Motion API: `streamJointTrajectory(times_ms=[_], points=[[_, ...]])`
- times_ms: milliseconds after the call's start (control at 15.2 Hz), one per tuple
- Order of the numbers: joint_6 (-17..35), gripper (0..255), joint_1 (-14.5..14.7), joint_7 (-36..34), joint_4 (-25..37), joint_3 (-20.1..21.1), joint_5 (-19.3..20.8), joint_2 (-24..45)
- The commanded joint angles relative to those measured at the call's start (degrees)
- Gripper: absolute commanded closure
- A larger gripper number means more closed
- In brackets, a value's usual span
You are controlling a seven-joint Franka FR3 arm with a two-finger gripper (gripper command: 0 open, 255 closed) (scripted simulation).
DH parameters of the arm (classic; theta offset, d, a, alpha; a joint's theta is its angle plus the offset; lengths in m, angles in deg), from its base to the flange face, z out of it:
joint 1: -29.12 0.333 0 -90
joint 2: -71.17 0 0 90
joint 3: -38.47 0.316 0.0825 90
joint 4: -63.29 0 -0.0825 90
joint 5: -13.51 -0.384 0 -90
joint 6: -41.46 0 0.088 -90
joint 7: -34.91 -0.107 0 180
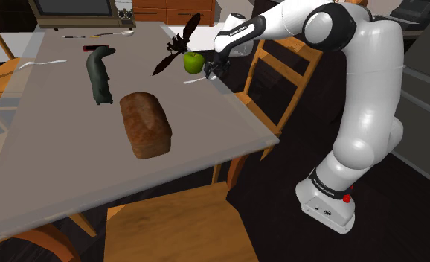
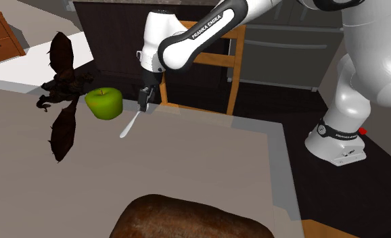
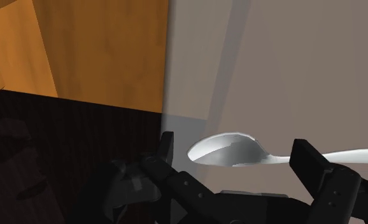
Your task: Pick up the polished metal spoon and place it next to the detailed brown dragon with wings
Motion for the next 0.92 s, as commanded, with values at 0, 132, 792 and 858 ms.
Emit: streamJointTrajectory(times_ms=[0,132,792,858], points=[[0.0,0,0.0,0.0,0.0,0.0,0.0,0.0],[-1.0,0,0.0,0.0,-0.6,0.0,0.0,-1.6],[-3.9,0,-0.1,-0.1,-2.0,-0.2,0.2,-5.9],[-3.9,0,-0.1,-0.1,-2.0,-0.2,0.2,-5.9]])
